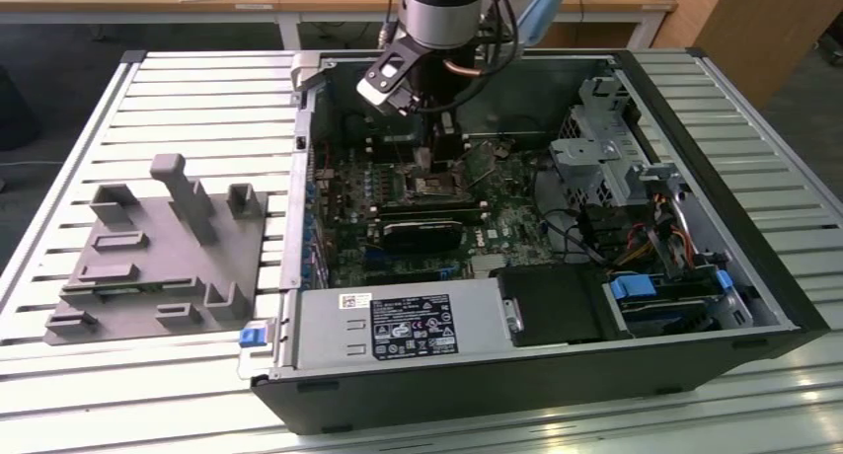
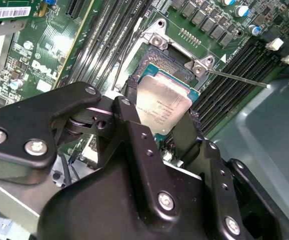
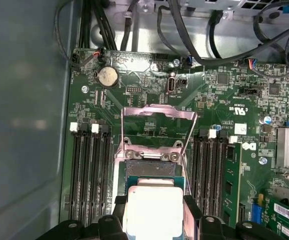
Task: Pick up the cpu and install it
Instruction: 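Place the cpu into insertion slot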
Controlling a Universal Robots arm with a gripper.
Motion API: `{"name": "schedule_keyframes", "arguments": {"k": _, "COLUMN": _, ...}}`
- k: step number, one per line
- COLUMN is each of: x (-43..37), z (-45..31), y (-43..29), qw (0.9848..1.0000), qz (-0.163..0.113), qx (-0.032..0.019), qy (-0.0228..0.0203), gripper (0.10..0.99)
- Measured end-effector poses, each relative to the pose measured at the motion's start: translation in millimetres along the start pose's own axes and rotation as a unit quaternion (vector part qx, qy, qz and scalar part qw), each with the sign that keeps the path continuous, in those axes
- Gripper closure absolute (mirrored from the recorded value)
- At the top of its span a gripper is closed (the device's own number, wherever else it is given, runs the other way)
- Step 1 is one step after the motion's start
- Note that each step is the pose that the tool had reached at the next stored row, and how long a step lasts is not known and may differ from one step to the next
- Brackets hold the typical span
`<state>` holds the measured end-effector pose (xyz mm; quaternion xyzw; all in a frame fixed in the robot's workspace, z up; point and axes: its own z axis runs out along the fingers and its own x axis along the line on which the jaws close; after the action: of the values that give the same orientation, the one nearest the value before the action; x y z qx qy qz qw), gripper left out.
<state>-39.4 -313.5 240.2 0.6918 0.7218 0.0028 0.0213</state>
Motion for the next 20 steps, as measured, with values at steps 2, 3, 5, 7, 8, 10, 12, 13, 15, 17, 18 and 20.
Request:
{"name": "schedule_keyframes", "arguments": {"k": 2, "x": 0.6, "z": 1.9, "y": 0.0, "qw": 1.0, "qz": 0.0, "qx": 0.0, "qy": -0.0005, "gripper": 0.557}}
{"name": "schedule_keyframes", "arguments": {"k": 3, "x": 0.9, "z": 2.9, "y": 0.0, "qw": 1.0, "qz": 0.0, "qx": 0.0, "qy": -0.0008, "gripper": 0.557}}
{"name": "schedule_keyframes", "arguments": {"k": 5, "x": 1.3, "z": 5.0, "y": -0.1, "qw": 1.0, "qz": 0.0, "qx": 0.0001, "qy": -0.0012, "gripper": 0.557}}
{"name": "schedule_keyframes", "arguments": {"k": 7, "x": 1.5, "z": 7.4, "y": -0.1, "qw": 1.0, "qz": 0.0, "qx": 0.0001, "qy": -0.0013, "gripper": 0.557}}
{"name": "schedule_keyframes", "arguments": {"k": 8, "x": 1.6, "z": 8.7, "y": -0.2, "qw": 1.0, "qz": 0.0, "qx": 0.0001, "qy": -0.0013, "gripper": 0.557}}
{"name": "schedule_keyframes", "arguments": {"k": 10, "x": 1.9, "z": 11.3, "y": -0.2, "qw": 1.0, "qz": 0.0, "qx": 0.0, "qy": -0.0014, "gripper": 0.557}}
{"name": "schedule_keyframes", "arguments": {"k": 12, "x": 2.0, "z": 12.9, "y": -0.3, "qw": 1.0, "qz": 0.0, "qx": 0.0001, "qy": -0.0015, "gripper": 0.557}}
{"name": "schedule_keyframes", "arguments": {"k": 13, "x": 2.0, "z": 13.6, "y": -0.3, "qw": 1.0, "qz": 0.0, "qx": 0.0001, "qy": -0.0015, "gripper": 0.557}}
{"name": "schedule_keyframes", "arguments": {"k": 15, "x": 2.0, "z": 14.7, "y": -0.3, "qw": 1.0, "qz": 0.002, "qx": 0.0001, "qy": -0.0016, "gripper": 0.557}}
{"name": "schedule_keyframes", "arguments": {"k": 17, "x": 2.1, "z": 15.9, "y": -0.4, "qw": 1.0, "qz": 0.006, "qx": 0.0002, "qy": -0.0017, "gripper": 0.557}}
{"name": "schedule_keyframes", "arguments": {"k": 18, "x": 2.1, "z": 16.6, "y": -0.4, "qw": 1.0, "qz": 0.007, "qx": 0.0003, "qy": -0.0019, "gripper": 0.557}}
{"name": "schedule_keyframes", "arguments": {"k": 20, "x": 2.1, "z": 18.3, "y": -0.5, "qw": 1.0, "qz": 0.007, "qx": 0.0003, "qy": -0.0024, "gripper": 0.557}}
